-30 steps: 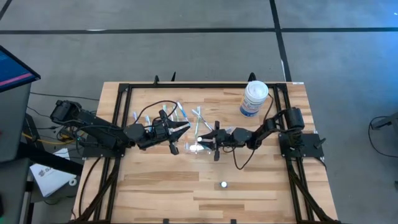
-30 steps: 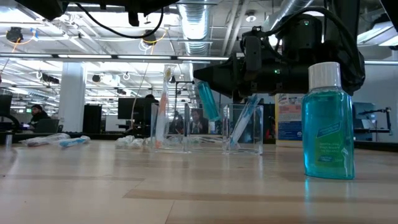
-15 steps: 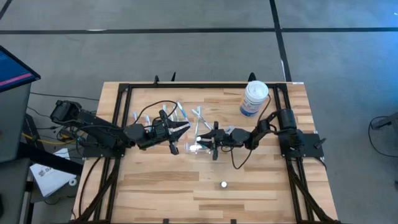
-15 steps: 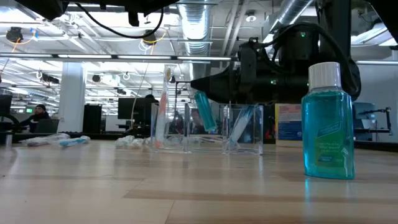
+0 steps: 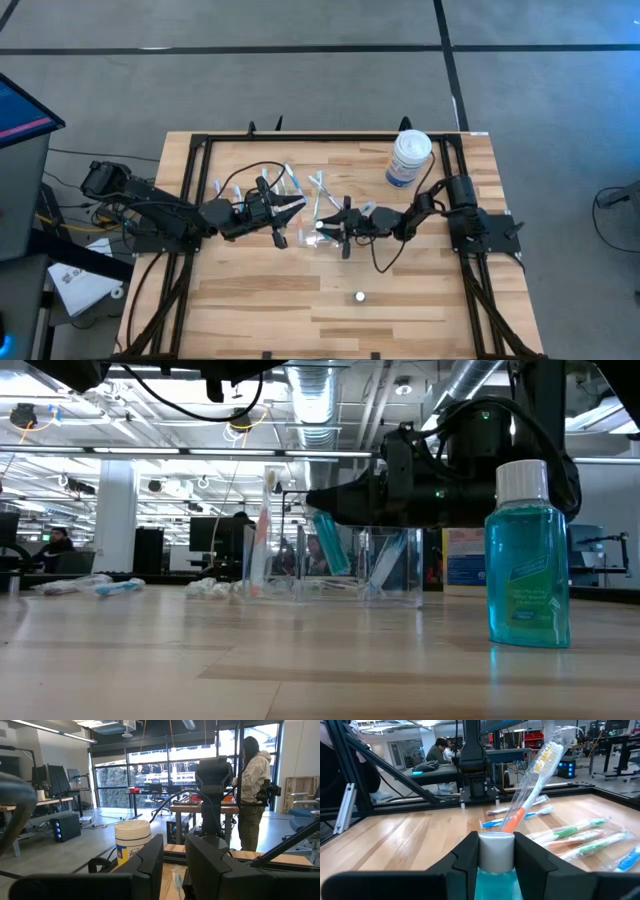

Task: Pick & Place toothbrushing station
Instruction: Put the top mouthwash into the transparent organizer, then put the left green toothbrush into the transparent organizer

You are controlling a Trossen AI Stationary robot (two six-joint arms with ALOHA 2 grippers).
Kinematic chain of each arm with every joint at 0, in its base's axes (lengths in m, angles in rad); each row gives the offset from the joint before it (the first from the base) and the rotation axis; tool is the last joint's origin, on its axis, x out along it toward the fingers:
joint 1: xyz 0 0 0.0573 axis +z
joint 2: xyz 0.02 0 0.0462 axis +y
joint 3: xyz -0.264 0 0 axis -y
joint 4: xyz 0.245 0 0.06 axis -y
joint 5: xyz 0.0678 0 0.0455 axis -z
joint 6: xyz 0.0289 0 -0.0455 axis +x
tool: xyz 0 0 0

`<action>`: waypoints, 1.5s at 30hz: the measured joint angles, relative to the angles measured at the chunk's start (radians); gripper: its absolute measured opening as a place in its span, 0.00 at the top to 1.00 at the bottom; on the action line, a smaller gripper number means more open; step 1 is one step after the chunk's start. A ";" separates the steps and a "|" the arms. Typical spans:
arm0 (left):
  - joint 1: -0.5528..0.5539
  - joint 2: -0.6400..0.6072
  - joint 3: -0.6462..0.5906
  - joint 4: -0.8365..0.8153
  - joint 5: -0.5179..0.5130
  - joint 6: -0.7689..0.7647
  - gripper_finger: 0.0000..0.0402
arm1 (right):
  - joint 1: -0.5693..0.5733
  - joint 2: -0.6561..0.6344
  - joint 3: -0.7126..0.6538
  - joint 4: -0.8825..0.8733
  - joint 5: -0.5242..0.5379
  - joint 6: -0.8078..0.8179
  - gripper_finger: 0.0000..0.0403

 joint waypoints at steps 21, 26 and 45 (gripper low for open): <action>0.000 0.000 0.000 0.000 0.000 0.000 0.81 | 0.001 0.000 0.000 0.013 -0.030 0.011 0.72; 0.000 0.000 0.000 0.000 0.000 0.000 0.81 | 0.001 0.001 0.000 0.014 -0.030 0.011 0.72; 0.000 0.000 0.000 0.000 0.000 0.000 0.81 | 0.041 -0.052 -0.001 0.045 -0.068 -0.015 0.72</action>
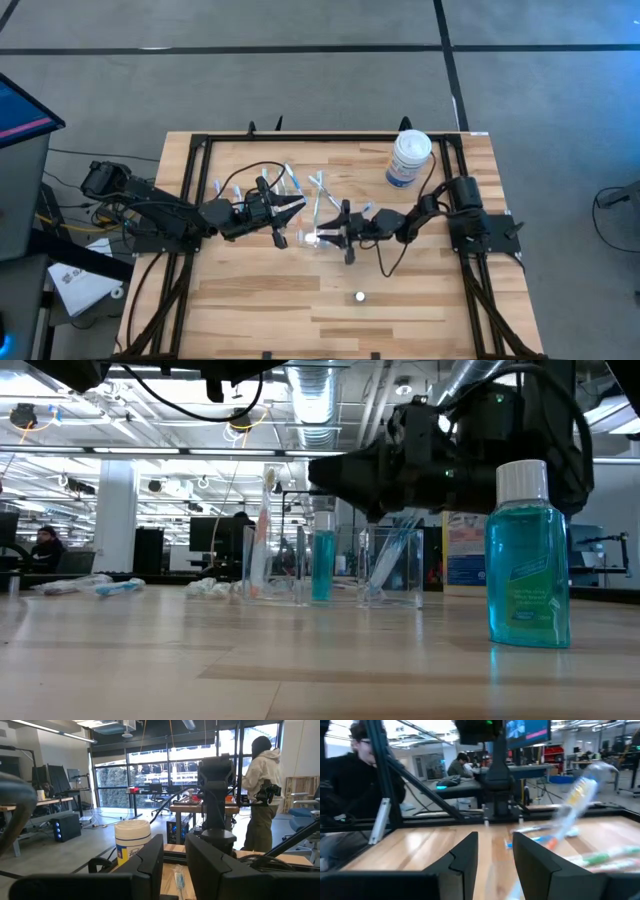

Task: Pick & Place toothbrushing station
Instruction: Put the left green toothbrush into the transparent organizer

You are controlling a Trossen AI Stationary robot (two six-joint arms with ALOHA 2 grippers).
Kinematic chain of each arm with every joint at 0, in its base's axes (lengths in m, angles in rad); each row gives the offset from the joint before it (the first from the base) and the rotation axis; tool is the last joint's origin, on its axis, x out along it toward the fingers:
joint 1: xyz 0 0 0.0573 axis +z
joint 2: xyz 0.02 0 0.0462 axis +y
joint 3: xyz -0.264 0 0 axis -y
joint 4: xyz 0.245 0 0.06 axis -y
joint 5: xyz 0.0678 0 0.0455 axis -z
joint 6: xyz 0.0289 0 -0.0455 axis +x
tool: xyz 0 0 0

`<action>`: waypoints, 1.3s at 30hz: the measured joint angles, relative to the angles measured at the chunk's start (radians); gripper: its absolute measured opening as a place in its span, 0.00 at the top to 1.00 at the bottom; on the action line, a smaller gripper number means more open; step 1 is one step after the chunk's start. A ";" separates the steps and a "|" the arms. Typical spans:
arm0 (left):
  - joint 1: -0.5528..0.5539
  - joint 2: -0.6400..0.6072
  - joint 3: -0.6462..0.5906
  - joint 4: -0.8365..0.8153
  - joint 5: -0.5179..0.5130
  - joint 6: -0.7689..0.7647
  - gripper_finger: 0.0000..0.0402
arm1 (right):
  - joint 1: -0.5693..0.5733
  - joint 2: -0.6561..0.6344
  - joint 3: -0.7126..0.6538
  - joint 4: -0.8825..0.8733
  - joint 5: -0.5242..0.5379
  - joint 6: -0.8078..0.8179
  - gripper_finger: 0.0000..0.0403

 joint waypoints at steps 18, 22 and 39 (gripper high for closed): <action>0.000 0.000 0.000 0.000 0.000 0.000 0.81 | 0.050 -0.358 0.000 -0.525 -0.012 -0.022 0.72; 0.000 0.000 0.000 0.000 0.000 0.000 0.81 | 0.046 -0.428 0.000 -0.603 -0.010 -0.004 0.72; 0.000 -0.007 0.000 -0.041 -0.138 0.003 0.81 | 0.012 -0.629 0.000 -0.841 -0.008 0.018 0.72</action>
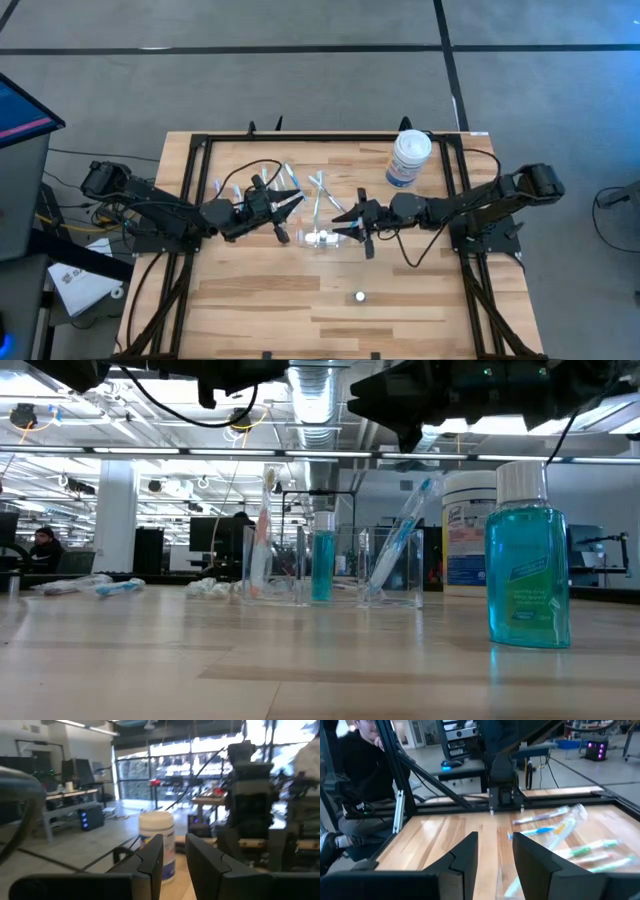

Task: Pick & Place toothbrushing station
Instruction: Put the left green toothbrush into the transparent organizer

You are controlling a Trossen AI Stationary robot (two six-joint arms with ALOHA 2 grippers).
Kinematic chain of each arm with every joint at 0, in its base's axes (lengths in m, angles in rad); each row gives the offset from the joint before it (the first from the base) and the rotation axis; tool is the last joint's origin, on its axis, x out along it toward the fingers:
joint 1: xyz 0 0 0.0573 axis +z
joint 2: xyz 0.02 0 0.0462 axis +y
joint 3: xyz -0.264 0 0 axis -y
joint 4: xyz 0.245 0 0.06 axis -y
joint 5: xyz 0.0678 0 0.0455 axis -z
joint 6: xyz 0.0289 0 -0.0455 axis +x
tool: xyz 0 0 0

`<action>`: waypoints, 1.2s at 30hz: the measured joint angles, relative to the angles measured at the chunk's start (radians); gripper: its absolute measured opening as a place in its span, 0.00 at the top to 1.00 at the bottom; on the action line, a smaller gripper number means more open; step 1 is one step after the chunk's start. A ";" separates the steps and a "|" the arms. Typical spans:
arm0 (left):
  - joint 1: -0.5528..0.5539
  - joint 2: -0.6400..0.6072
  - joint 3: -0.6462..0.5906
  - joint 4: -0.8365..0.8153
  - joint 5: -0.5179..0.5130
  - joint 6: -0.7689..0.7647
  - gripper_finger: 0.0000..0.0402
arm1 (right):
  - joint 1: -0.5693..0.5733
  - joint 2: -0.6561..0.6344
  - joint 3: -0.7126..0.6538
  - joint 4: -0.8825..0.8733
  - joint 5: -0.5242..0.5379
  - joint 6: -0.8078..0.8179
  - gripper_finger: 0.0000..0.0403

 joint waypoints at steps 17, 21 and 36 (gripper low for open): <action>0.041 -0.336 0.000 -0.658 -0.165 -0.407 0.81 | -0.046 -0.027 0.000 -0.056 0.001 0.001 0.72; 0.117 -0.347 0.000 -0.773 -0.150 -0.522 0.81 | -0.056 -0.027 0.000 -0.068 0.000 0.015 0.72; 0.493 -0.229 0.000 -1.029 0.320 -0.828 0.81 | -0.054 -0.027 0.000 -0.098 0.000 0.016 0.72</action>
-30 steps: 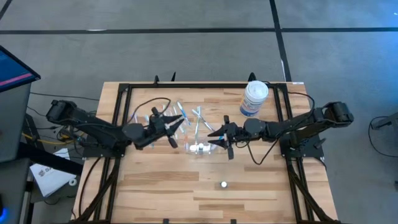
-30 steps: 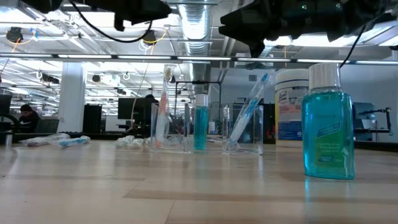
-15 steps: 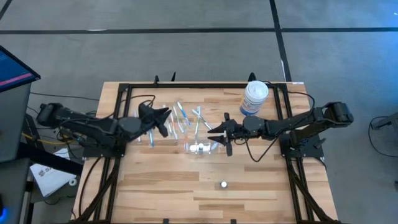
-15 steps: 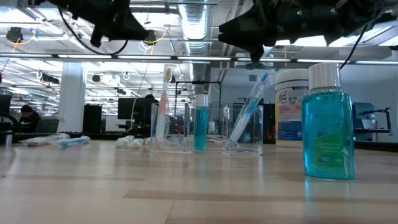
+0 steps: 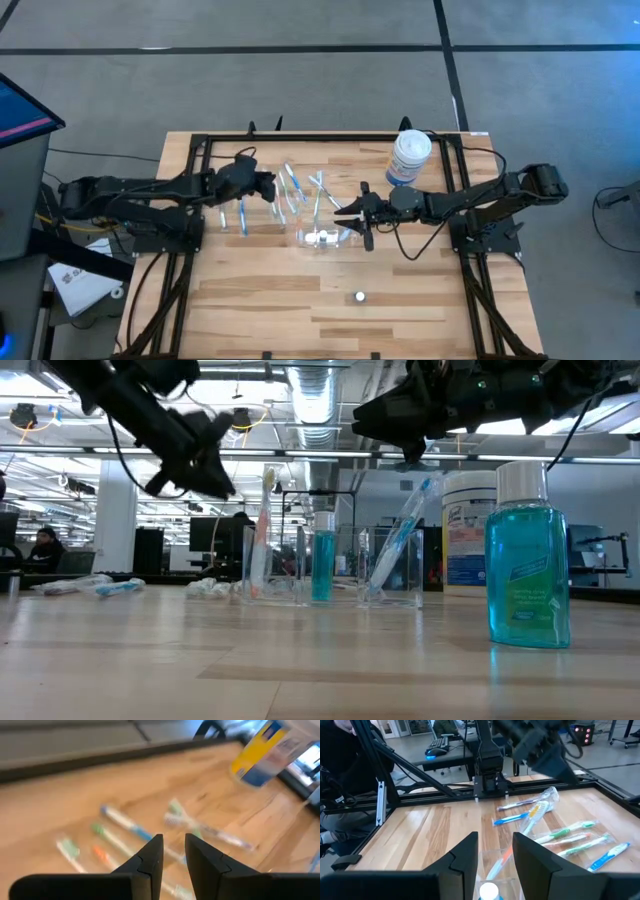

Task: Pick & Place toothbrushing station
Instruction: Put the left green toothbrush into the transparent organizer

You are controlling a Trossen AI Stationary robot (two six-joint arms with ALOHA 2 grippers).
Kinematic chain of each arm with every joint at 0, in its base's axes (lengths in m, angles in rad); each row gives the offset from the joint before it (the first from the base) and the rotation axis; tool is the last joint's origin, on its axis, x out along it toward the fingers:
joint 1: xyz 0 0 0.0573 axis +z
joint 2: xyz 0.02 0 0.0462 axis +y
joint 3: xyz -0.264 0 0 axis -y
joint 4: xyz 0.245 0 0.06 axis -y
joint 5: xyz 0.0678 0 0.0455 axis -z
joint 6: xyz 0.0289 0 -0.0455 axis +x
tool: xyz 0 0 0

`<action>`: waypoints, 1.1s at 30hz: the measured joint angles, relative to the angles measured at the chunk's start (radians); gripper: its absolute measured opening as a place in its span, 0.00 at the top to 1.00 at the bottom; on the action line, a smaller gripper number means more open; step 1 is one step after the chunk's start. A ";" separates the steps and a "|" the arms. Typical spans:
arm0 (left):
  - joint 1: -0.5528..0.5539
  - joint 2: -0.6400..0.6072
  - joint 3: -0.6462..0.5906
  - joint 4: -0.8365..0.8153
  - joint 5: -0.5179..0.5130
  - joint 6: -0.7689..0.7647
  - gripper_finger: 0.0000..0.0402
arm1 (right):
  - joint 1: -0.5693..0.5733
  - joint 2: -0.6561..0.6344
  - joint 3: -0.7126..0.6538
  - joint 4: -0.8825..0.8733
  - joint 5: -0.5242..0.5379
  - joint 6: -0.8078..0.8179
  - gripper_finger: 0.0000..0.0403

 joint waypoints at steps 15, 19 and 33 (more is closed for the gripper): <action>0.093 0.240 0.000 -0.056 0.227 -0.142 0.81 | 0.000 0.000 0.000 -0.021 0.000 0.000 0.72; 0.093 0.265 0.000 -0.057 0.259 -0.164 0.81 | 0.000 0.000 0.000 -0.022 0.000 0.000 0.72; 0.091 0.270 0.000 -0.158 0.284 -0.221 0.75 | 0.000 0.000 0.000 -0.037 0.000 0.000 0.72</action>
